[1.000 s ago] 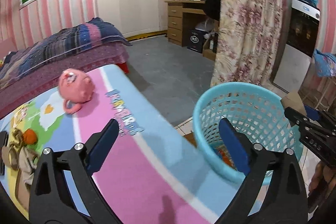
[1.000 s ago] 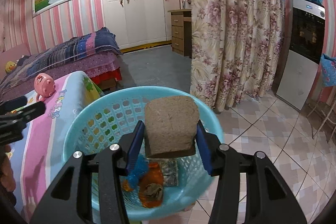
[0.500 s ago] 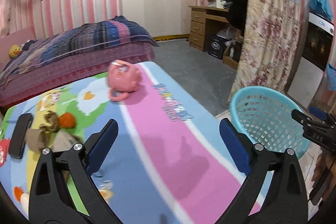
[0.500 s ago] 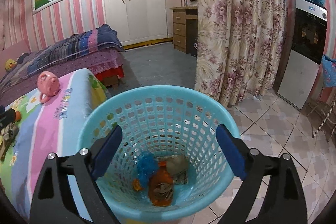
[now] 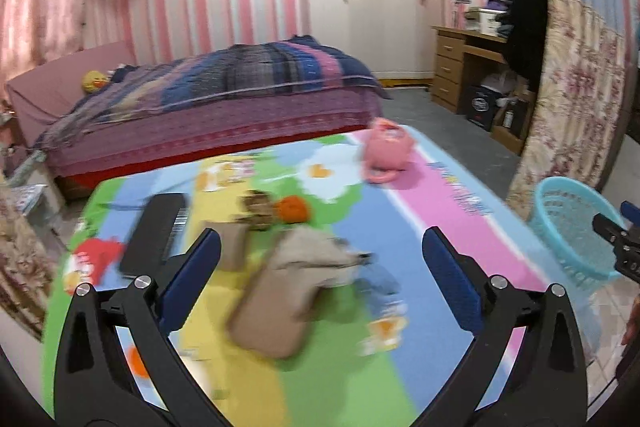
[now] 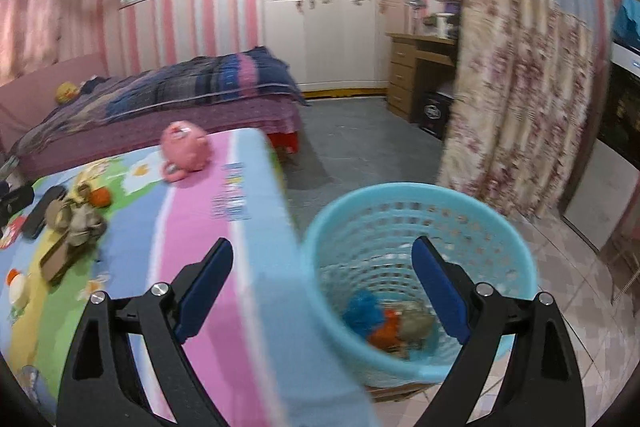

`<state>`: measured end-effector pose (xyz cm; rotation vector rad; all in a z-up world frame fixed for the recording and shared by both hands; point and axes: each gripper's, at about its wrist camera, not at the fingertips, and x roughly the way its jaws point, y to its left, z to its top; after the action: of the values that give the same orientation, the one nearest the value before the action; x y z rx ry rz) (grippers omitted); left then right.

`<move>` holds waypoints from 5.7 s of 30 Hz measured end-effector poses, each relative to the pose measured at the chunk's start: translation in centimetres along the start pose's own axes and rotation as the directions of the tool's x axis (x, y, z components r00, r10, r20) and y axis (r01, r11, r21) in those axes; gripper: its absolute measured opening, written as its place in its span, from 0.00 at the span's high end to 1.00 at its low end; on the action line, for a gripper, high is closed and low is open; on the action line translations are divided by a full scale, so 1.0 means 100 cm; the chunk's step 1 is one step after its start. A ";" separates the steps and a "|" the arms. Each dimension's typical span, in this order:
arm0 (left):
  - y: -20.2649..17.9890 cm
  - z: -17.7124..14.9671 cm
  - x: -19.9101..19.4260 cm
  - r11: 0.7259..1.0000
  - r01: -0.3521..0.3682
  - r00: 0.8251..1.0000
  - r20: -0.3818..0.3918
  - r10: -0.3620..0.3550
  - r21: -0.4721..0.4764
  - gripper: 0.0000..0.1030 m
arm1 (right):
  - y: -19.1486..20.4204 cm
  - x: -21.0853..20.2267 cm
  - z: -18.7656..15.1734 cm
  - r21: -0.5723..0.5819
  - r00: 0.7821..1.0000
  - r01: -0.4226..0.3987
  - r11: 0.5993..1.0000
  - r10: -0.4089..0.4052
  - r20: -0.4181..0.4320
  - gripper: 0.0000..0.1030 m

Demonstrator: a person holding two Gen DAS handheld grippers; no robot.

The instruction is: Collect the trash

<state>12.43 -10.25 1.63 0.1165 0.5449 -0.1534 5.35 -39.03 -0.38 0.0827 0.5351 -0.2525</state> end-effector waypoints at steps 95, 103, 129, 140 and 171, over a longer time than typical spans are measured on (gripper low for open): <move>0.184 -0.057 0.022 0.970 -0.168 0.978 -0.153 0.141 -0.176 0.62 | 0.257 0.091 -0.010 -0.226 0.922 -0.364 0.903 0.317 -0.221 0.79; 0.164 -0.047 0.006 0.972 -0.164 0.981 -0.131 0.143 -0.170 0.62 | 0.216 0.062 0.003 -0.191 0.930 -0.358 0.914 0.330 -0.160 0.84; 0.039 -0.005 0.003 0.999 0.010 0.997 -0.070 -0.013 -0.039 0.62 | 0.048 0.001 -0.005 -0.074 0.980 -0.196 0.978 0.193 -0.051 0.84; -0.102 0.022 0.014 0.960 0.273 0.962 -0.035 -0.271 0.063 0.62 | -0.063 -0.027 0.000 0.030 1.000 -0.016 0.999 0.016 0.008 0.84; -0.319 0.015 0.085 0.860 0.448 0.894 -0.114 -0.434 0.244 0.28 | -0.181 -0.007 -0.028 0.199 0.984 0.180 0.963 -0.177 -0.036 0.84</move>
<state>14.78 -42.78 -3.76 0.2565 0.5983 -0.6772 -1.28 -55.92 -2.64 0.2347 0.5344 -0.4829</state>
